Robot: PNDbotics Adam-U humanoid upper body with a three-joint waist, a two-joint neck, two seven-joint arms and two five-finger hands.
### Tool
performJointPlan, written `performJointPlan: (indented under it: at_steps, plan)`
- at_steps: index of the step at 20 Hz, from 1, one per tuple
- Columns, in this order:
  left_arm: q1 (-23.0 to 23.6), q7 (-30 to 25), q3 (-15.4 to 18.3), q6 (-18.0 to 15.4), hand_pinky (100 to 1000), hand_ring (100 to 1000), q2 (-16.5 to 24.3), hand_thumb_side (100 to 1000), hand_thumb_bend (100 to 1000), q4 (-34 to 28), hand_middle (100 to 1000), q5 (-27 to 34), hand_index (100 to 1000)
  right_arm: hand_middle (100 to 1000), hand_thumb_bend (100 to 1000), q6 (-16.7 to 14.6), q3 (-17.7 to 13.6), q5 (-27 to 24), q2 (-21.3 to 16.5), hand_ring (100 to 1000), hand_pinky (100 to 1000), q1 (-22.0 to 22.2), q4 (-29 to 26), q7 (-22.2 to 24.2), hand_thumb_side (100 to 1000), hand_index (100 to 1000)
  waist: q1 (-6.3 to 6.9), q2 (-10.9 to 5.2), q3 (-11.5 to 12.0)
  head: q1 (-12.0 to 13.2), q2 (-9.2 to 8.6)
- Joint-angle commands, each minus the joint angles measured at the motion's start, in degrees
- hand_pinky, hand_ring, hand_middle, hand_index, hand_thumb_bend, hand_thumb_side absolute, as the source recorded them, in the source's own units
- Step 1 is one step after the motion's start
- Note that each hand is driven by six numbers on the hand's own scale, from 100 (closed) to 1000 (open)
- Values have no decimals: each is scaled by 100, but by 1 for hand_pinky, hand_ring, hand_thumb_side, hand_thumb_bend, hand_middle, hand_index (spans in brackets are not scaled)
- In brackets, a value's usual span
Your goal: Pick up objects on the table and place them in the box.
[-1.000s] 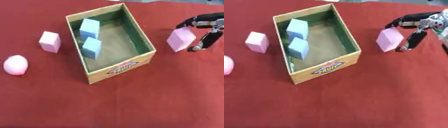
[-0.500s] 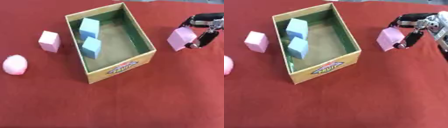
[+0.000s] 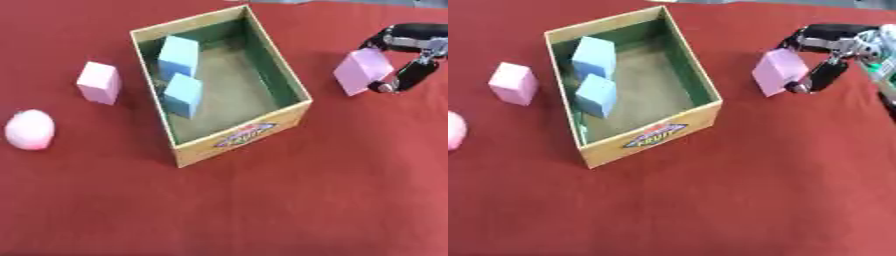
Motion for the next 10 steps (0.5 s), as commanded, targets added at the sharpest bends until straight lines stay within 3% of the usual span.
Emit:
performJointPlan:
  at_steps: [1, 5, 10]
  plan:
    - [-46, -8, 6, 6, 866, 720, 113, 763, 272, -86, 663, 9, 796, 469, 100, 129, -192, -182, -355, 736, 792, -60, -564, -49, 100, 605, 11, -101, -7, 30, -11]
    - [-35, -1, 7, -5, 865, 721, 151, 761, 271, -86, 663, 7, 796, 471, 100, 287, -231, -444, -455, 701, 773, -180, -1412, 154, 100, 608, 6, -145, -18, 13, 9]
    - [-22, -8, -4, -8, 865, 722, 190, 759, 272, -86, 663, 18, 796, 493, 100, 532, -66, -662, -356, 679, 755, -683, -2306, 630, 100, 611, -4, -229, -37, -33, 57]
